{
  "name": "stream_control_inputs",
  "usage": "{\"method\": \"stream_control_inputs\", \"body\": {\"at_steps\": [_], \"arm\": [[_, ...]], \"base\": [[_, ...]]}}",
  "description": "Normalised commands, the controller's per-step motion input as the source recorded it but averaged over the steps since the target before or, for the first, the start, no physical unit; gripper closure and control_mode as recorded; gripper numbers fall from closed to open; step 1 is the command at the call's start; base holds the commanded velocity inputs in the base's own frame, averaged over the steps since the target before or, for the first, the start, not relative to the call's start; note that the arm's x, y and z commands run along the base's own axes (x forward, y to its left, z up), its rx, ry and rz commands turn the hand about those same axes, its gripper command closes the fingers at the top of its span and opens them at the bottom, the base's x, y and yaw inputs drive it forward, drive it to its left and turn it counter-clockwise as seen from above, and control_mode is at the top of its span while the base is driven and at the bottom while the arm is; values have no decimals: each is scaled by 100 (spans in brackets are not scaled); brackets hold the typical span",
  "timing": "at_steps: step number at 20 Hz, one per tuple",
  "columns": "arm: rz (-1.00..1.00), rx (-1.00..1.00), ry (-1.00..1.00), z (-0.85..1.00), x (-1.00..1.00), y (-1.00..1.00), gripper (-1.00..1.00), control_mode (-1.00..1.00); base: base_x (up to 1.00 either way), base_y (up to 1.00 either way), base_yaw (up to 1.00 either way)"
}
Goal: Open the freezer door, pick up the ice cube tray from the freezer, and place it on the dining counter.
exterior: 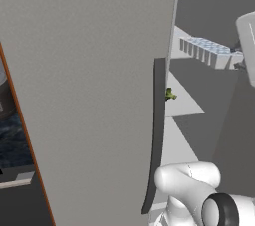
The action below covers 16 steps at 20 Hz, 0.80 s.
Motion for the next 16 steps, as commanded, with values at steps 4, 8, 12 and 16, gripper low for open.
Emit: {"method": "stream_control_inputs", "body": {"at_steps": [4,8,12,16], "arm": [[0,0,15,-2,-71,0,100,-100],[0,0,14,0,-54,0,100,-100],[0,0,13,0,-31,1,100,-100],[0,0,13,-1,-6,7,100,-100]], "base": [[0,0,0],[0,0,0],[0,0,0],[0,0,0]]}}
